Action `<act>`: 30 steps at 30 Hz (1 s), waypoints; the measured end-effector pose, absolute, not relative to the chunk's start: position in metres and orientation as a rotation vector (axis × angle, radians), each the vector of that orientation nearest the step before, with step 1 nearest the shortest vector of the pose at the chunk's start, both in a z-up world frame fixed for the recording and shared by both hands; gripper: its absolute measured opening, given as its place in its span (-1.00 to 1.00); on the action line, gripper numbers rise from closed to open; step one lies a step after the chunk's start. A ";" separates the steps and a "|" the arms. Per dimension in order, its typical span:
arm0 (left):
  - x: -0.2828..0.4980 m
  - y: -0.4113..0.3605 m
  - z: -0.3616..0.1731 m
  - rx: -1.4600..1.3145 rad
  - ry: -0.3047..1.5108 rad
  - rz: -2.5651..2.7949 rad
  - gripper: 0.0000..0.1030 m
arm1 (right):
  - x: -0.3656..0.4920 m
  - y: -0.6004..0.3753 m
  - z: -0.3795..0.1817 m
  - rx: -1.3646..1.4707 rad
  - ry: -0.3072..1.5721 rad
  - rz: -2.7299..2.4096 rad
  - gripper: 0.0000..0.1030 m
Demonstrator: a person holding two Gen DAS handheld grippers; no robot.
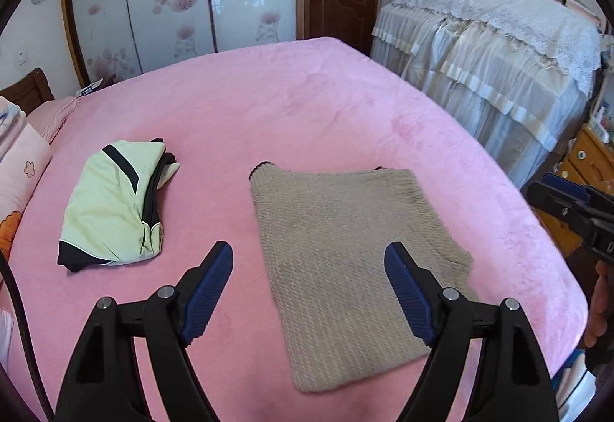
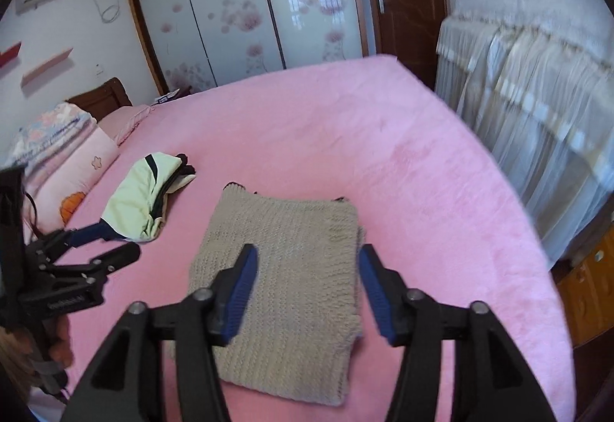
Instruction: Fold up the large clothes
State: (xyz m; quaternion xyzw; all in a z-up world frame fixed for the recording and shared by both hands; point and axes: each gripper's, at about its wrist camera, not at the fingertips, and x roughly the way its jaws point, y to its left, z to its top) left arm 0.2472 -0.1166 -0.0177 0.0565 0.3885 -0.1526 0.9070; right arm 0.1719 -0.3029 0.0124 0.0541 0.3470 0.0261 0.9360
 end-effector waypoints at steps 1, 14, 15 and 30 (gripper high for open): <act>0.238 -0.116 -0.011 0.116 0.787 -0.320 0.56 | 0.163 -0.299 0.018 0.092 0.696 0.057 0.25; 0.147 -0.115 0.033 0.141 0.708 -0.383 0.56 | 0.099 -0.253 0.053 -0.077 0.650 0.096 0.40; 0.146 -0.113 0.032 0.138 0.728 -0.385 0.56 | 0.098 -0.250 0.053 -0.089 0.646 0.095 0.40; 0.184 -0.109 -0.053 0.202 0.783 -0.288 0.81 | 0.140 -0.274 -0.029 -0.017 0.829 0.070 0.40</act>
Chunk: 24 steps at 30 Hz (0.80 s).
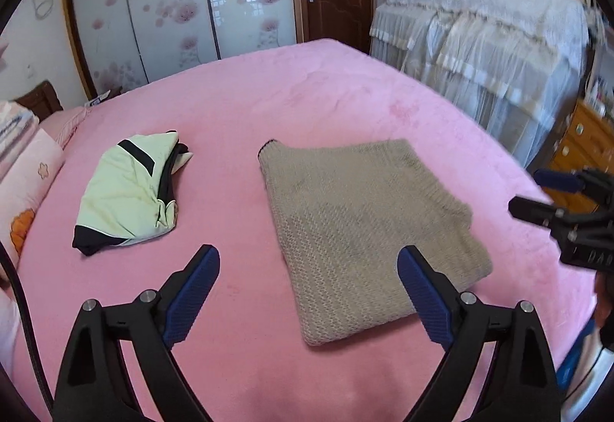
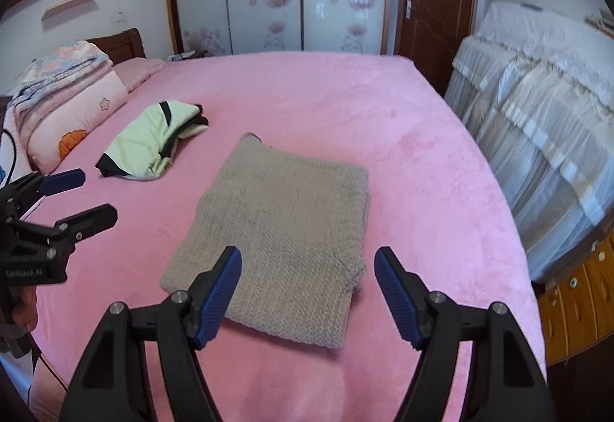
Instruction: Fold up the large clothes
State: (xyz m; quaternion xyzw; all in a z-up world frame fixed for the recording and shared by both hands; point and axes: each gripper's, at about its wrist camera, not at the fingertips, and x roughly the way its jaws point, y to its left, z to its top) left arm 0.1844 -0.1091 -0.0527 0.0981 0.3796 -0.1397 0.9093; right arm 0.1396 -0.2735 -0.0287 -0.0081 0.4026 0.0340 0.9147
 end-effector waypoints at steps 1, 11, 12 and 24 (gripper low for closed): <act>0.191 -0.111 -0.063 0.198 0.808 -0.298 0.81 | 0.146 -0.280 -0.038 0.009 0.852 0.070 0.41; 0.287 -0.101 -0.160 -0.031 1.087 -0.326 0.81 | 0.213 -0.342 -0.124 0.340 1.049 0.122 0.41; 0.292 -0.099 -0.166 -0.053 1.107 -0.321 0.81 | 0.220 -0.346 -0.131 0.367 1.065 0.134 0.41; 0.345 -0.101 -0.230 -0.231 1.203 -0.413 0.83 | 0.290 -0.363 -0.194 0.526 1.167 0.236 0.41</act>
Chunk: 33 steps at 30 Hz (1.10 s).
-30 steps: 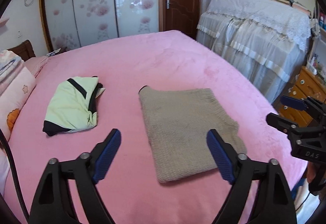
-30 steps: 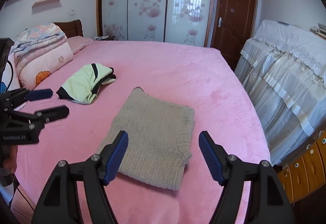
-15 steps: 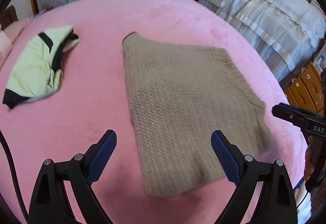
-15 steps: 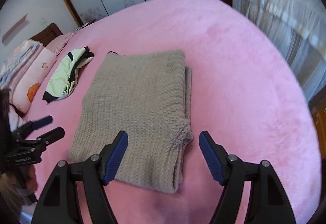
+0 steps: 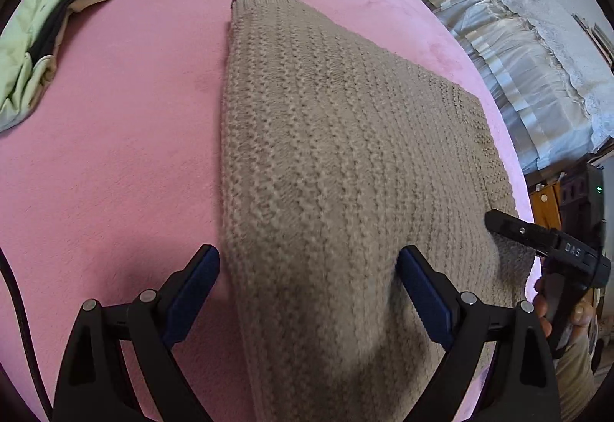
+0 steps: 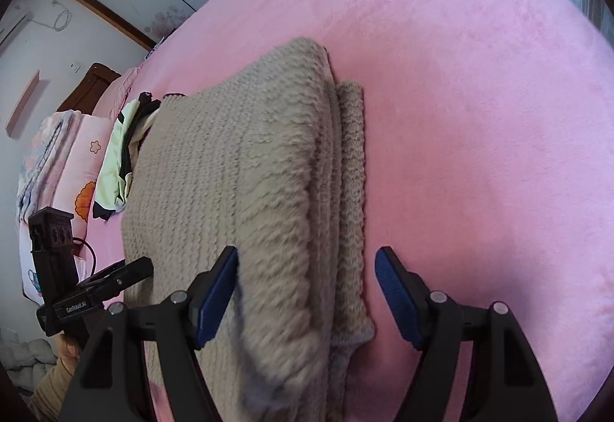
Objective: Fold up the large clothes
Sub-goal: 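Close both tools on the folded grey cardigan and lift it, then carry the cardigan with both tools onto the green garment and lower it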
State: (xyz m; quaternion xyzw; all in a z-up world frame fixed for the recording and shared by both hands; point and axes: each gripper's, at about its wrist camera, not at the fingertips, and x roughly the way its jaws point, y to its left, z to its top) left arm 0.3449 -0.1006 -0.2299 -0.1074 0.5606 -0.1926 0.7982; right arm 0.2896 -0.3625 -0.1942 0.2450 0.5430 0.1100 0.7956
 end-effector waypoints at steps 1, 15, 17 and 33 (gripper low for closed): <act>0.347 -0.102 -0.232 -0.236 1.205 -0.422 0.85 | 0.293 -0.364 -0.199 0.557 1.165 0.254 0.41; 0.370 -0.117 -0.246 -0.243 1.244 -0.488 0.77 | 0.314 -0.346 -0.217 0.583 1.134 0.348 0.25; 0.364 -0.119 -0.239 -0.219 1.218 -0.458 0.54 | 0.310 -0.341 -0.211 0.558 1.115 0.345 0.01; 0.279 -0.095 -0.141 -0.071 1.027 -0.427 -0.07 | 0.231 -0.289 -0.124 0.396 1.007 0.312 -0.20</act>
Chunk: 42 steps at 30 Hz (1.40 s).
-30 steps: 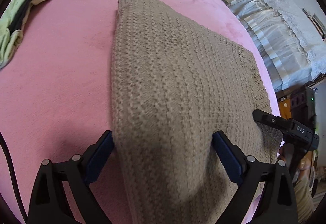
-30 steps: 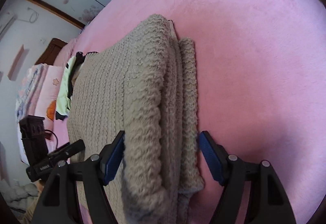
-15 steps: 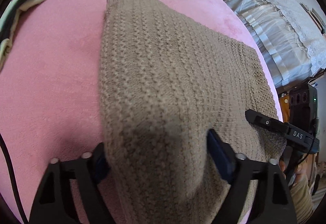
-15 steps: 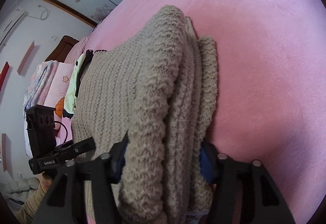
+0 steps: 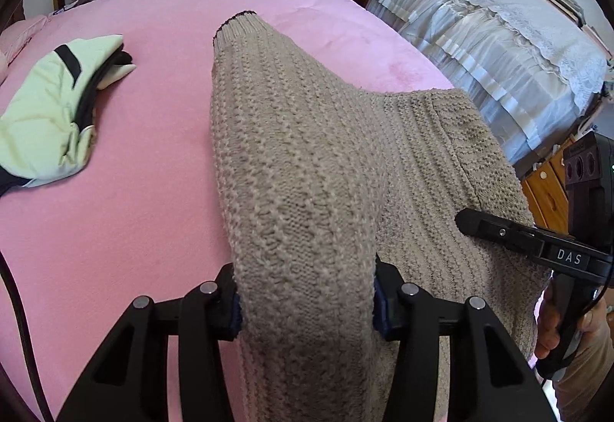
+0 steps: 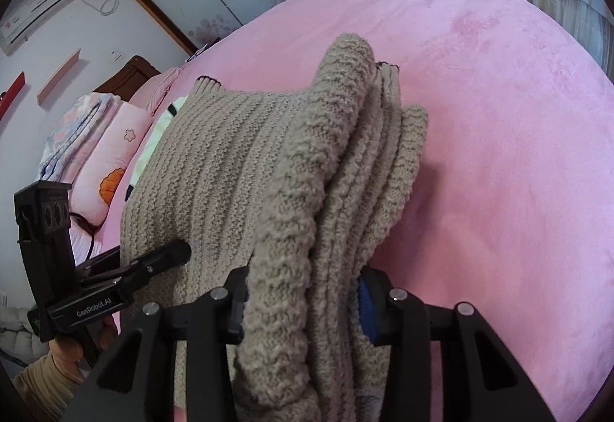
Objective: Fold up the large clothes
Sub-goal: 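Carry the cardigan with both tools onto the green garment and lower it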
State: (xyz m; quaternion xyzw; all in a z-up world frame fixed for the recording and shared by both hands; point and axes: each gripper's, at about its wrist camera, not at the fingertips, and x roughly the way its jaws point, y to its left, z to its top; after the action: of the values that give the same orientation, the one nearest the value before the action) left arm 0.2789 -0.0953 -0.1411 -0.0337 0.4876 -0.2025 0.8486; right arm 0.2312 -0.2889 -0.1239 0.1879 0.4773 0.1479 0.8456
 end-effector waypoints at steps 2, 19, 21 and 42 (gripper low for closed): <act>0.270 -0.080 -0.128 -0.060 1.032 -0.432 -0.07 | 0.224 -0.276 -0.113 0.398 1.009 0.332 -0.20; 0.398 0.198 0.017 0.057 0.949 -0.283 -0.05 | 0.398 -0.017 -0.009 0.412 0.869 0.568 -0.21; 0.436 0.226 0.020 0.072 0.931 -0.260 -0.05 | 0.434 0.009 -0.013 0.438 0.854 0.576 -0.21; 0.606 0.365 -0.185 -0.176 0.952 -0.179 0.79 | 0.579 0.093 -0.207 0.379 0.908 0.498 0.02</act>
State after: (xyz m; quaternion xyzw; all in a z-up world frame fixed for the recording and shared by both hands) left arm 0.6064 0.3647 -0.1848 -0.0847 0.4572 -0.0859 0.8811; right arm 0.5791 0.0932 -0.2074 0.1801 0.4314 0.2364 0.8518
